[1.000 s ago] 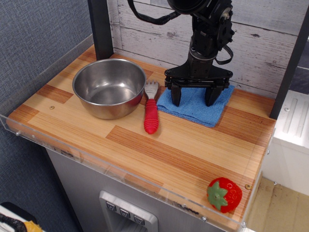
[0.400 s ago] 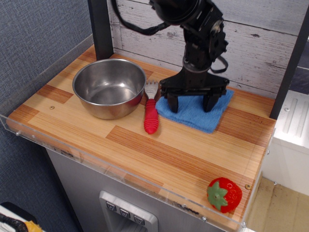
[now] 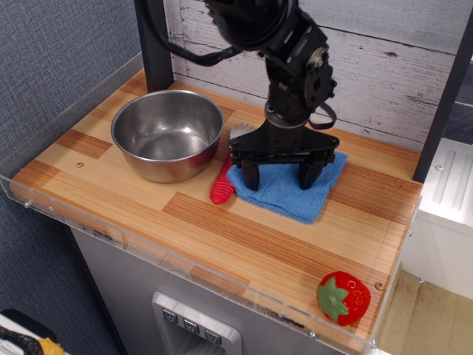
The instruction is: Move the blue towel from the back of the board to the front of the board.
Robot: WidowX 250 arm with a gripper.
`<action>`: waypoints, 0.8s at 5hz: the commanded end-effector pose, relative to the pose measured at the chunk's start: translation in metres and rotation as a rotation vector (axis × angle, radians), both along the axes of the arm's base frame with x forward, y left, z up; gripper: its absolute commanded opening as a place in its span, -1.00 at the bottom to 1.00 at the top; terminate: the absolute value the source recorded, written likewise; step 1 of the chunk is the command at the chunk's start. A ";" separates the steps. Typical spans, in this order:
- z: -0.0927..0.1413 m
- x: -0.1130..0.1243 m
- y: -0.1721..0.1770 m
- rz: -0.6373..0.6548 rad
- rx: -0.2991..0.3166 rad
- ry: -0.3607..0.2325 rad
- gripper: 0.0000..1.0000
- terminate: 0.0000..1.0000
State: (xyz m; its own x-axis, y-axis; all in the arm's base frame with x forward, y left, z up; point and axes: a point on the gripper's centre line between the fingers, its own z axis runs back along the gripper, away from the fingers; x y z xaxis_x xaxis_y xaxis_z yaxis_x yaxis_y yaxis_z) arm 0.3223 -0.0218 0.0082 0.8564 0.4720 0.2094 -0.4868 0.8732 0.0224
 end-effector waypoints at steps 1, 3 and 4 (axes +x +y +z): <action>0.004 -0.046 0.006 0.041 0.017 0.018 1.00 -1.00; 0.009 -0.082 -0.009 0.059 0.023 0.052 1.00 -1.00; 0.009 -0.084 -0.012 0.046 0.028 0.052 1.00 -1.00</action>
State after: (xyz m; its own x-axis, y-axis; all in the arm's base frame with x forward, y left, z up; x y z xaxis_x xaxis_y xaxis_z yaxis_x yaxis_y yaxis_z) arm 0.2369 -0.0306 0.0111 0.8403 0.5182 0.1591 -0.5352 0.8398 0.0915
